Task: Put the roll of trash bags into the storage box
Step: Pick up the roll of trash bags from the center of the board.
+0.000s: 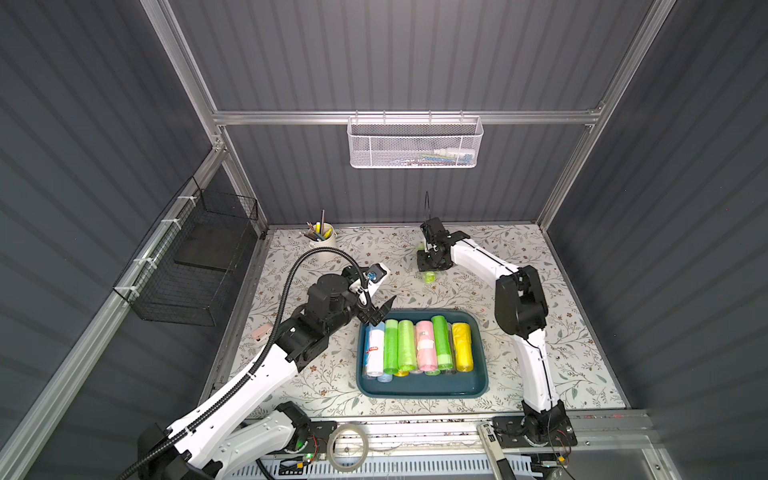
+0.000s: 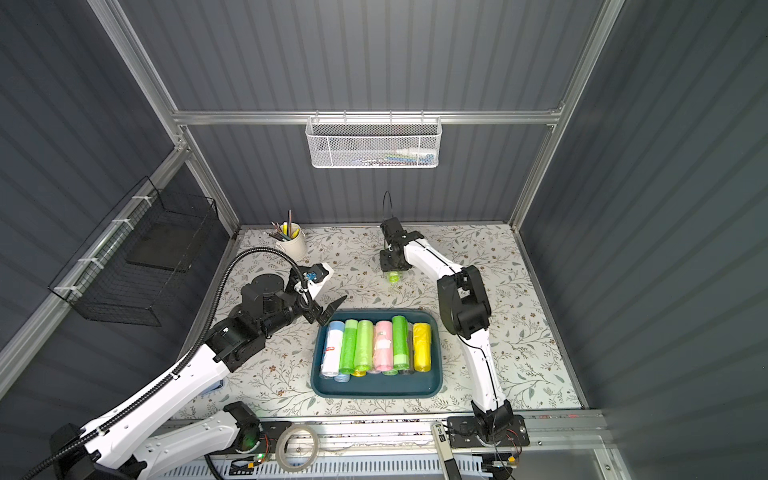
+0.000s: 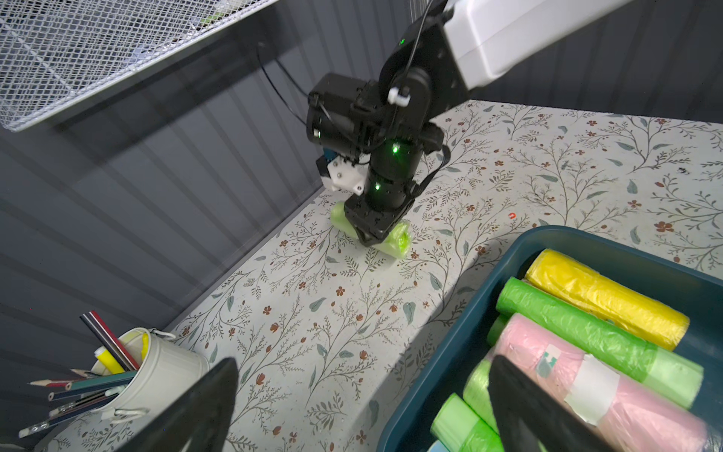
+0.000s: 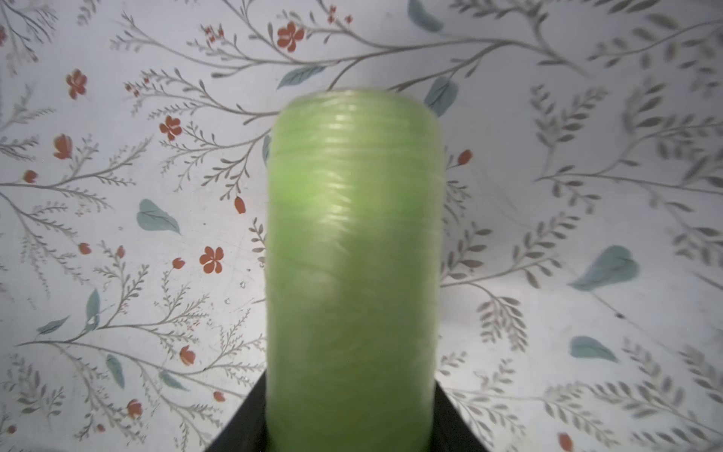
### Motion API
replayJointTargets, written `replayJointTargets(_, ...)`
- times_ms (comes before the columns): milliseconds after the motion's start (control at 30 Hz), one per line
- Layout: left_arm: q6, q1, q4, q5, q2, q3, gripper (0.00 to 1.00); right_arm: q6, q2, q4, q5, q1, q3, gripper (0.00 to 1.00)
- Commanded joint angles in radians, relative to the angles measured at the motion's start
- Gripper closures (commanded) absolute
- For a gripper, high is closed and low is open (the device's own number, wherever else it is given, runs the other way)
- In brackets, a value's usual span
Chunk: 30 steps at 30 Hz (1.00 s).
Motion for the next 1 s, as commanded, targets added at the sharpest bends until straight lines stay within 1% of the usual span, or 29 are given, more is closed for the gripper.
replayJointTargets(0, -0.002, 0.005, -0.028, 0.023, 0.006, 0.035, 0.0, -0.021, -0.1, 0.059, -0.001, -0.054, -0.077, 0.55)
replayJointTargets(133, -0.004, 0.005, -0.027, 0.036, 0.006, 0.036, 0.0, -0.024, -0.21, 0.072, 0.002, -0.123, -0.208, 0.55)
replayJointTargets(300, 0.007, 0.005, -0.057, 0.096, 0.036, 0.056, 0.0, -0.012, -0.384, 0.109, 0.028, -0.189, -0.421, 0.55)
replayJointTargets(400, 0.008, 0.005, -0.061, 0.221, 0.054, 0.059, 0.01, -0.01, -0.481, 0.101, 0.032, -0.196, -0.515, 0.55)
replayJointTargets(533, -0.026, 0.005, -0.006, 0.447, 0.085, 0.038, 0.0, 0.008, -0.619, 0.112, 0.024, -0.194, -0.65, 0.55)
replayJointTargets(633, -0.048, 0.004, 0.042, 0.502, 0.093, 0.013, 0.0, 0.026, -0.707, 0.102, 0.011, -0.193, -0.73, 0.55)
replayJointTargets(733, -0.013, -0.005, 0.028, 0.555, 0.096, 0.01, 0.0, 0.038, -0.794, 0.086, 0.0, -0.19, -0.804, 0.55)
replayJointTargets(833, 0.062, -0.033, -0.007, 0.62, 0.083, -0.001, 0.0, 0.05, -0.874, 0.075, -0.025, -0.182, -0.869, 0.54)
replayJointTargets(967, 0.149, -0.075, -0.053, 0.614, 0.067, -0.018, 0.0, 0.068, -0.955, 0.061, -0.046, -0.138, -0.935, 0.54)
